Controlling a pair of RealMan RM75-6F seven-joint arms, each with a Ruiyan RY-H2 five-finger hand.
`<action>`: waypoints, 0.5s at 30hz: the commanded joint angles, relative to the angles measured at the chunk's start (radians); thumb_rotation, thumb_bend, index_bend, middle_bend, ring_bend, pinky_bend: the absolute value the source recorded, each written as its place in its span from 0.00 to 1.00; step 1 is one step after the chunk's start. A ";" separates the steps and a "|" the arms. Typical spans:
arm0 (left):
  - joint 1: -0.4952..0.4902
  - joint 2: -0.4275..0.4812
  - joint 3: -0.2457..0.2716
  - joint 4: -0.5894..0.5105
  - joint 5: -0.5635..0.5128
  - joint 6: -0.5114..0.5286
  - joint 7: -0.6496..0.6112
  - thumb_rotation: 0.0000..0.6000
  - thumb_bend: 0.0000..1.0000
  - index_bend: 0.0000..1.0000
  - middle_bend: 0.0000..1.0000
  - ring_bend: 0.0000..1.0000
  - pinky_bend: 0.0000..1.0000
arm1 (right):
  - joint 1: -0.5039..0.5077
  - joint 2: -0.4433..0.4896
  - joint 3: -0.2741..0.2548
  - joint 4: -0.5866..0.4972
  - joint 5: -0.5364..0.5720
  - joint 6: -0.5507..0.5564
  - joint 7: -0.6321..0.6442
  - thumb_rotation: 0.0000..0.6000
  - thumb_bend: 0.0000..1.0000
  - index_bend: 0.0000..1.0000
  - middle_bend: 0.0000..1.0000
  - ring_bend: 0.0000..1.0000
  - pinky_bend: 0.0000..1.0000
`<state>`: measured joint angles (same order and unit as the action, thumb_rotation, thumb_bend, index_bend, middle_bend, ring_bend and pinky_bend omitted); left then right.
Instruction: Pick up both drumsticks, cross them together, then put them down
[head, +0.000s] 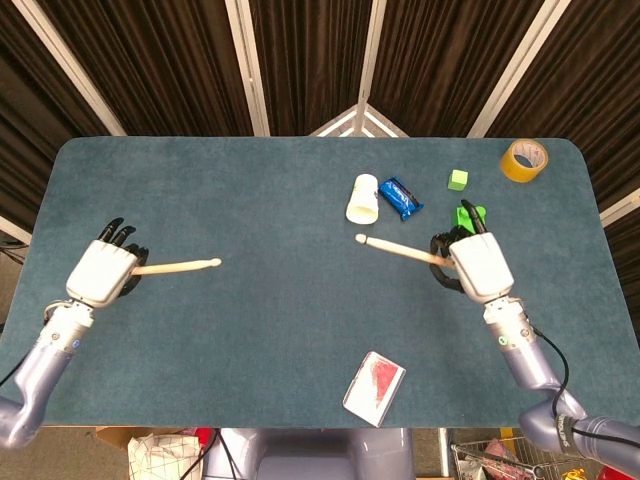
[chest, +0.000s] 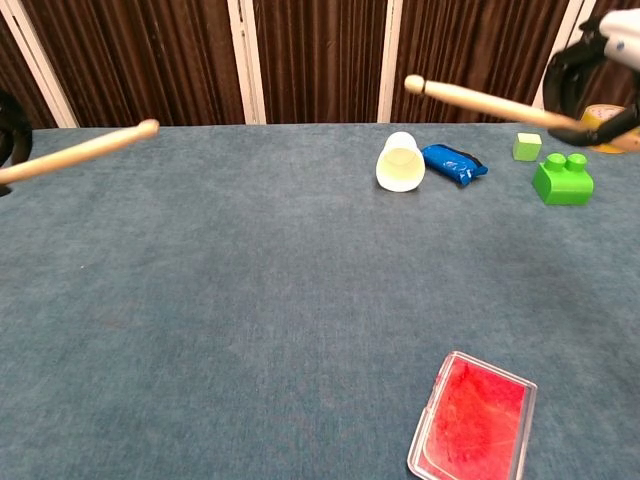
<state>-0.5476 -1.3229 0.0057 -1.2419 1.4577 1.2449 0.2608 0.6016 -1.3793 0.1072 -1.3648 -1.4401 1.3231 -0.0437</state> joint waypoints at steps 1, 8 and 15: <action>0.004 -0.076 0.049 0.152 0.066 -0.038 -0.017 1.00 0.44 0.57 0.58 0.21 0.14 | -0.011 -0.021 -0.012 0.021 -0.030 0.013 0.022 1.00 0.46 0.75 0.64 0.44 0.01; -0.001 -0.187 0.037 0.305 0.042 -0.109 -0.038 1.00 0.44 0.57 0.58 0.21 0.14 | -0.016 -0.021 -0.009 0.011 -0.057 0.015 0.020 1.00 0.46 0.75 0.64 0.44 0.01; 0.002 -0.245 0.029 0.353 0.032 -0.142 -0.063 1.00 0.44 0.57 0.57 0.21 0.14 | -0.031 -0.006 0.005 -0.011 -0.044 0.007 0.023 1.00 0.46 0.75 0.64 0.44 0.01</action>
<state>-0.5474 -1.5628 0.0372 -0.8889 1.4933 1.1081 0.2034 0.5708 -1.3861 0.1118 -1.3745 -1.4848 1.3308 -0.0200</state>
